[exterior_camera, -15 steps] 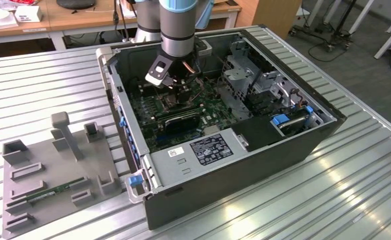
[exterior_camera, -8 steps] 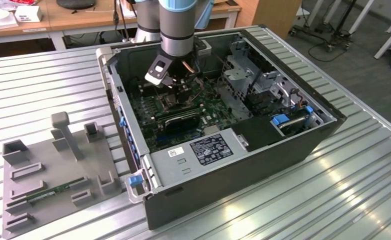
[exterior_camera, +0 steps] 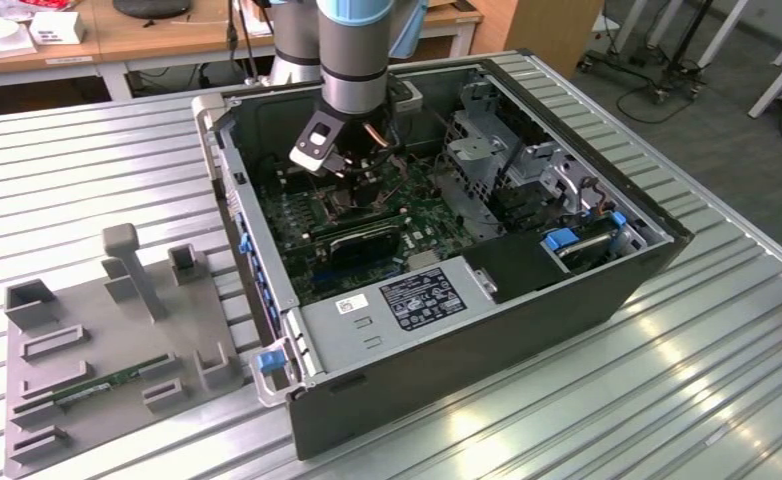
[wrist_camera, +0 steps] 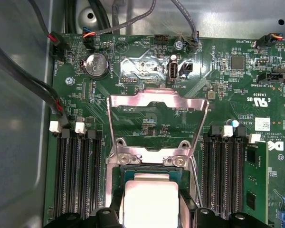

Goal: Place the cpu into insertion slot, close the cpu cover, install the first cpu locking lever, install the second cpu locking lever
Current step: 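Place the cpu into insertion slot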

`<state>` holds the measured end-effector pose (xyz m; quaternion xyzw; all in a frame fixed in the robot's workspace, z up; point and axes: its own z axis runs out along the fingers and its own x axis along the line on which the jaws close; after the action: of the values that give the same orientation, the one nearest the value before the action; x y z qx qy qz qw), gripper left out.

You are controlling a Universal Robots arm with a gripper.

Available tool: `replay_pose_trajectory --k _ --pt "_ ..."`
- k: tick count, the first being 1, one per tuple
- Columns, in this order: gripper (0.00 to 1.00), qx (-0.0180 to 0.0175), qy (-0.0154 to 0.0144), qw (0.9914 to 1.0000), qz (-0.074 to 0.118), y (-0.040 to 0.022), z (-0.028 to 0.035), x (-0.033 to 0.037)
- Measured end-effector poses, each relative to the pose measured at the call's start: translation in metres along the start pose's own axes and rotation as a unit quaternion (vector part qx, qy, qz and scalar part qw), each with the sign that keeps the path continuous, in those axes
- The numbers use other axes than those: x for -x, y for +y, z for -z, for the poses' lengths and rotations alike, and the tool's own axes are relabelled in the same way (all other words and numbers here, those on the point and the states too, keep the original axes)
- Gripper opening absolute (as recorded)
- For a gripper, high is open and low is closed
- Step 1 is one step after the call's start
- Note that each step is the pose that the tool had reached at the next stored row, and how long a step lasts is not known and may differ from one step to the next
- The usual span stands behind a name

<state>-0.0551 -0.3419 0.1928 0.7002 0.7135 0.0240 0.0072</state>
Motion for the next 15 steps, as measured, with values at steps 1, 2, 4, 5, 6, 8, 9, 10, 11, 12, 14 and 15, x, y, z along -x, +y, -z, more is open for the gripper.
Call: replay_pose_trajectory --k 1,2,4,5,6,8,9,10,11,12,14,15 --pt "0.55 0.0000 0.0000 1.00000 0.000 0.0000 0.0000 0.0000" --pt "0.55 0.0000 0.0000 1.00000 0.000 0.0000 -0.0001 0.0000" --pt "0.55 0.0001 0.0001 1.00000 0.000 0.0000 -0.0002 -0.0001" --pt "0.55 0.0001 0.0002 1.00000 0.000 0.0001 -0.0002 -0.0001" --pt "0.55 0.0002 0.0002 1.00000 0.000 0.0000 -0.0002 -0.0001" --pt "0.55 0.0002 0.0002 1.00000 -0.001 -0.0002 -0.0002 -0.0002" --pt "0.55 0.0002 0.0002 1.00000 -0.001 -0.0002 -0.0002 -0.0003" --pt "0.55 0.0002 0.0002 1.00000 -0.001 -0.0003 -0.0002 -0.0004" --pt "0.55 0.0002 0.0002 1.00000 -0.001 -0.0003 -0.0002 -0.0005" --pt "0.55 0.0002 0.0001 1.00000 -0.001 -0.0003 -0.0002 -0.0005" --pt "0.55 0.0002 0.0002 1.00000 -0.002 -0.0004 -0.0003 -0.0008" --pt "0.55 0.0002 0.0001 1.00000 -0.002 -0.0004 -0.0003 -0.0011"
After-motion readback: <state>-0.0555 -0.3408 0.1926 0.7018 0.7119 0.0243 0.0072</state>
